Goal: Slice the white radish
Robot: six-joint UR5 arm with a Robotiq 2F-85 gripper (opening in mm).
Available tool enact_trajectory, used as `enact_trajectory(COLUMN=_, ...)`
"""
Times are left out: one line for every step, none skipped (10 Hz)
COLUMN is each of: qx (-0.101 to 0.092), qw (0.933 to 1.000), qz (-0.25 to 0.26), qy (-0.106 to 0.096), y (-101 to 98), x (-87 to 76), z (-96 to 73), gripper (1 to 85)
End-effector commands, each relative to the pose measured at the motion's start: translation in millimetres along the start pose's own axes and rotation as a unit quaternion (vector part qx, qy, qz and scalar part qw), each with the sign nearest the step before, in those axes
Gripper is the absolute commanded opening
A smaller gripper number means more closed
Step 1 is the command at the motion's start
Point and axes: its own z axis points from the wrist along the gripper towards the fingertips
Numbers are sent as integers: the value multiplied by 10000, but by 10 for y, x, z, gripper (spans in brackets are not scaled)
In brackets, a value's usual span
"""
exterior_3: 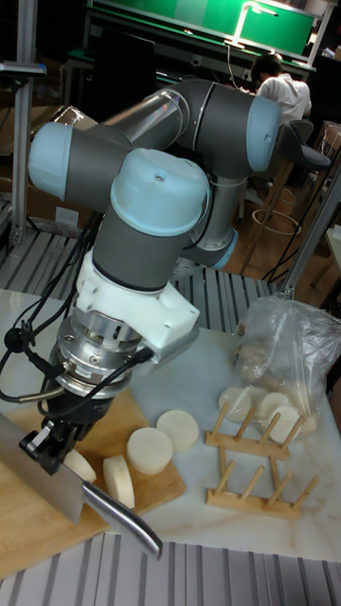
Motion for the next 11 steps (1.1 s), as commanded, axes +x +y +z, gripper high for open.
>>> enact_trajectory(qx=-211, qw=9994, qz=188, qy=203, y=195, x=181, z=10, gripper=13)
enact_trajectory(qx=-266, qw=9987, qz=295, qy=306, y=244, x=239, z=-35, gripper=13)
enact_trajectory(qx=-356, qw=9978, qz=419, qy=362, y=314, x=276, z=-64, gripper=13)
enact_trajectory(qx=-367, qw=9970, qz=519, qy=445, y=361, x=329, z=-78, gripper=13)
enact_trajectory(qx=-368, qw=9967, qz=550, qy=468, y=382, x=364, z=-69, gripper=13)
enact_trajectory(qx=-379, qw=9965, qz=565, qy=478, y=402, x=404, z=-52, gripper=13)
enact_trajectory(qx=-338, qw=9965, qz=573, qy=504, y=395, x=450, z=-37, gripper=13)
enact_trajectory(qx=-307, qw=9962, qz=611, qy=541, y=394, x=504, z=-21, gripper=13)
enact_trajectory(qx=-353, qw=9959, qz=642, qy=531, y=431, x=527, z=-10, gripper=13)
enact_trajectory(qx=-367, qw=9958, qz=665, qy=514, y=446, x=532, z=-2, gripper=13)
enact_trajectory(qx=-267, qw=9959, qz=664, qy=551, y=387, x=558, z=-4, gripper=13)
